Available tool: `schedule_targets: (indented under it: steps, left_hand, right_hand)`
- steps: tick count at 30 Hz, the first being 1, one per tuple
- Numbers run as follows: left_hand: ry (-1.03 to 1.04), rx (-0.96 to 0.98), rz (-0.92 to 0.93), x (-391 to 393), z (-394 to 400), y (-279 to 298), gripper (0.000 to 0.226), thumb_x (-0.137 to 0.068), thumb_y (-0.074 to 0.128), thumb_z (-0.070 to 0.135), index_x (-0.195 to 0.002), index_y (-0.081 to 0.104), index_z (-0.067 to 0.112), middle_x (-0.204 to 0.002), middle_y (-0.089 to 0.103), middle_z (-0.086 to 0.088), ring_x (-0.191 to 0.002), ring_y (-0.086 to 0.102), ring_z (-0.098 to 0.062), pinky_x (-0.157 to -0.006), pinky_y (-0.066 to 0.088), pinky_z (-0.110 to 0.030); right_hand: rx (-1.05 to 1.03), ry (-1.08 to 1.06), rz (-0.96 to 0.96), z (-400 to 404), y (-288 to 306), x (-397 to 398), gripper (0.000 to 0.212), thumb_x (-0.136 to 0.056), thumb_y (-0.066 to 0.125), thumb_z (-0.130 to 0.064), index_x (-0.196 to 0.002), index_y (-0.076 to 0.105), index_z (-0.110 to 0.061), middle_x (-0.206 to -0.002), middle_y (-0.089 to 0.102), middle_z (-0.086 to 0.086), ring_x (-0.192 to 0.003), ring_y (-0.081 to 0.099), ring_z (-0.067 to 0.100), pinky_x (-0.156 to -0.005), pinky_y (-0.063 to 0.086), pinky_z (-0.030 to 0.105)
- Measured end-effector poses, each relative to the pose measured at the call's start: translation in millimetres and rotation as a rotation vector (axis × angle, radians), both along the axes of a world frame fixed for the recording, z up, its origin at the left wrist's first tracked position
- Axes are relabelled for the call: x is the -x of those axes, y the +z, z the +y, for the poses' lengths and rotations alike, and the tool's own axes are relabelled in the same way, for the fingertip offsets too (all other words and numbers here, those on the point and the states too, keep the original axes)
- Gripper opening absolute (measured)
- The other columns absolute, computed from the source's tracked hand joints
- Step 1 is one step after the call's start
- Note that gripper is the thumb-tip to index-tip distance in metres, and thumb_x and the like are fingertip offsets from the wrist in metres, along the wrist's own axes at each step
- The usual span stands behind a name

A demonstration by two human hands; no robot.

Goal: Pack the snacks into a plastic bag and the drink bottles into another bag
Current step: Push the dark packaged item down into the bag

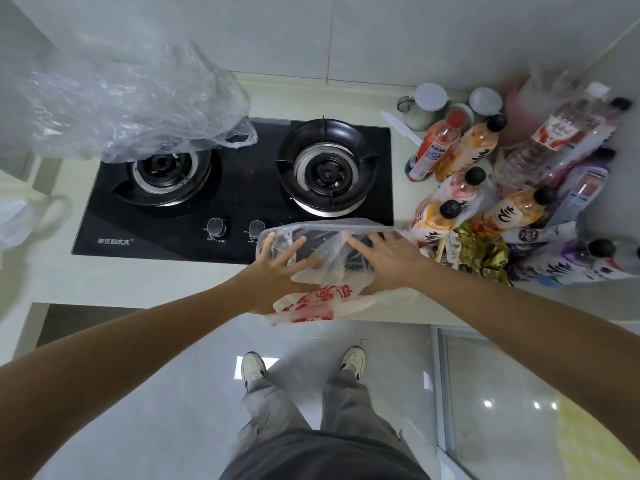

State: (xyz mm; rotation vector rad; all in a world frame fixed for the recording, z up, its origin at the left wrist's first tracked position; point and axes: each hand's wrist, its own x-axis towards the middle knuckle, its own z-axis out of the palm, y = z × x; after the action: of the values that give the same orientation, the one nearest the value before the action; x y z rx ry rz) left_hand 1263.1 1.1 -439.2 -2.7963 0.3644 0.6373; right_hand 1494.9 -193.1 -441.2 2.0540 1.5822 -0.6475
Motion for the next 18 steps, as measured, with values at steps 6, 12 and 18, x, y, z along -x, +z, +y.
schedule_targets:
  steps: [6,12,18]
  left_hand:
    - [0.118,-0.048,0.02,-9,-3,-1,0.07,-0.085,0.062,0.067,-0.148,0.046,0.041,-0.17,-0.004,0.003,-0.153,-0.013,-0.046,-0.11,0.008,-0.083]
    - [0.323,-0.06,0.047,-13,11,11,0.086,-0.08,0.05,0.083,-0.152,0.041,0.035,-0.169,0.013,-0.002,-0.156,-0.002,-0.033,-0.11,0.001,-0.08]
    - [0.339,-0.162,0.043,-17,31,19,0.083,-0.087,0.015,0.086,-0.147,0.05,0.04,-0.169,0.018,-0.005,-0.156,0.001,-0.034,-0.115,-0.01,-0.071]
  right_hand:
    - [-0.002,0.003,0.056,-2,2,-4,0.115,-0.073,0.055,-0.091,-0.164,0.011,-0.035,-0.159,0.029,0.012,-0.144,0.034,0.038,-0.113,0.041,0.052]
    - [-0.091,0.186,0.052,-7,0,-6,0.07,-0.096,0.039,-0.076,-0.11,0.073,-0.017,-0.115,0.06,0.001,-0.114,0.05,0.021,-0.088,0.042,0.037]
    - [-0.276,0.252,-0.118,-9,5,-11,0.05,-0.108,0.034,-0.049,-0.096,0.074,-0.021,-0.081,0.071,-0.001,-0.086,0.067,0.024,-0.08,0.05,0.036]
